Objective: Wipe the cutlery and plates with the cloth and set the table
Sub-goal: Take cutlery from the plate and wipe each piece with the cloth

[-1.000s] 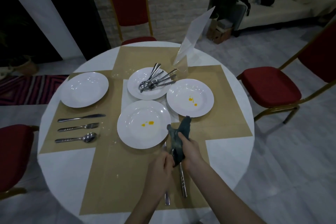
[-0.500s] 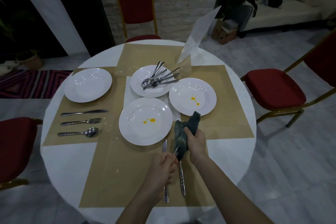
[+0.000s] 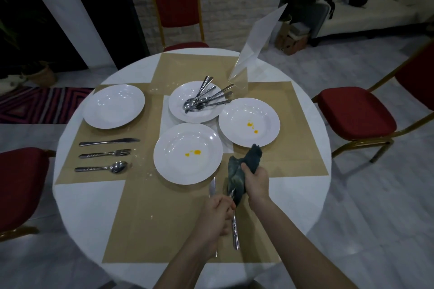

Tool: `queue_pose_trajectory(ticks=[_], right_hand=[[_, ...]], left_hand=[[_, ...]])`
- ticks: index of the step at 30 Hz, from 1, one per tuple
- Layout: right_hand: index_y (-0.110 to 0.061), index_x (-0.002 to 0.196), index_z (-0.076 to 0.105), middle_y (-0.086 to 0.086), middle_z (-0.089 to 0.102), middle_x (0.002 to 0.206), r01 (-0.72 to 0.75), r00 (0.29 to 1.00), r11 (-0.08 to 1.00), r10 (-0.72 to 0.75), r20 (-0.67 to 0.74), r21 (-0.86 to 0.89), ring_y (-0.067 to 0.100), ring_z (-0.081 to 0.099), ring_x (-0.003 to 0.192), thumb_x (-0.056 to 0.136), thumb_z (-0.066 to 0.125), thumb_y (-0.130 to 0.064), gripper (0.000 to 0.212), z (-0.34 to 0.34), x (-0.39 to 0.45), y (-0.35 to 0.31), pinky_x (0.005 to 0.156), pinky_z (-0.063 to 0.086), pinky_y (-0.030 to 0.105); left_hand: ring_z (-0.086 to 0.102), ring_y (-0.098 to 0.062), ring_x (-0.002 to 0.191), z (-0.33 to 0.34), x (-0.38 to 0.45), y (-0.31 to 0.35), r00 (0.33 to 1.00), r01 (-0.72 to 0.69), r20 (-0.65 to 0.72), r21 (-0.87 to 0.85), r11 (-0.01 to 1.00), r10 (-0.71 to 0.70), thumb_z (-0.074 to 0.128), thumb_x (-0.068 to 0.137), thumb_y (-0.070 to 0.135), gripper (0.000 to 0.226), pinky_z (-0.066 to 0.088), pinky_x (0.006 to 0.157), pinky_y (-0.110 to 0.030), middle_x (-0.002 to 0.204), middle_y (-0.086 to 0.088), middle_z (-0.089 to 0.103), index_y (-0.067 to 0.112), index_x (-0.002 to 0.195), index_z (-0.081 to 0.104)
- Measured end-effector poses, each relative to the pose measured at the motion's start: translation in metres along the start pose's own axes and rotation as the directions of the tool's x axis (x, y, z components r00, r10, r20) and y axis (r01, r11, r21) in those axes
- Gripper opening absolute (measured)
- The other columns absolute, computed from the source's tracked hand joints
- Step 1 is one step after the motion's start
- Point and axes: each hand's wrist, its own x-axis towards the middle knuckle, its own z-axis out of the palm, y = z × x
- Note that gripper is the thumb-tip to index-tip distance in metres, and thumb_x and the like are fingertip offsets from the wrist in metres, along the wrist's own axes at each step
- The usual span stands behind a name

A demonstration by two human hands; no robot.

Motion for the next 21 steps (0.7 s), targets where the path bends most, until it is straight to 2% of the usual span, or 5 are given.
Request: queue_pose_trajectory(ticks=[7,13,16,19,21], right_hand=[[-0.002,0.096,0.068,0.018,0.072,0.091,-0.199,0.959,0.964,0.156,0.235,0.175,0.031,0.07,0.086,0.089,0.068,-0.025,0.024,0.025,-0.027,0.012,0.082,0.056,0.042],[-0.004,0.084,0.061,0.016,0.067,0.085,-0.125,0.991,0.989,0.121,0.049,0.085,0.021,0.064,0.07,0.093,0.063,-0.018,0.016,0.014,-0.005,-0.008,0.058,0.051,0.028],[0.003,0.099,0.064,0.021,0.069,0.097,-0.123,0.992,0.983,0.119,0.04,0.138,0.027,0.066,0.081,0.093,0.062,-0.021,0.025,0.018,-0.005,-0.012,0.075,0.055,0.038],[-0.004,0.116,0.063,0.016,0.069,0.111,-0.308,0.933,0.915,0.235,0.273,0.263,0.029,0.066,0.102,0.092,0.063,-0.037,0.042,0.029,-0.022,-0.008,0.094,0.052,0.042],[-0.006,0.118,0.063,0.015,0.071,0.11,-0.354,0.896,0.906,0.258,0.36,0.231,0.028,0.068,0.102,0.091,0.063,-0.04,0.044,0.036,-0.032,-0.003,0.087,0.054,0.037]], left_hand=[[0.024,-0.006,0.044,-0.008,0.003,0.008,0.993,-0.089,-0.066,0.086,0.992,0.095,0.034,0.101,0.012,0.027,0.019,0.044,-0.02,0.051,0.005,0.034,0.013,0.076,0.043],[0.022,-0.006,0.041,-0.006,-0.011,0.003,1.0,-0.025,-0.02,-0.045,0.999,0.024,0.042,0.099,0.013,0.024,0.016,0.04,-0.019,0.048,0.007,0.033,0.01,0.076,0.05],[0.024,-0.006,0.042,-0.006,-0.007,0.009,0.996,-0.076,-0.044,0.013,0.997,0.076,0.042,0.099,0.014,0.024,0.018,0.041,-0.02,0.05,0.006,0.033,0.01,0.076,0.05],[0.026,-0.007,0.046,-0.01,0.0,0.013,0.984,-0.142,-0.096,0.096,0.985,0.151,0.038,0.098,0.011,0.023,0.022,0.045,-0.021,0.054,0.004,0.035,0.012,0.076,0.045],[0.028,-0.008,0.049,-0.016,0.005,0.014,0.975,-0.159,-0.134,0.129,0.979,0.176,0.036,0.098,0.01,0.024,0.023,0.047,-0.022,0.056,0.004,0.036,0.013,0.075,0.042]])
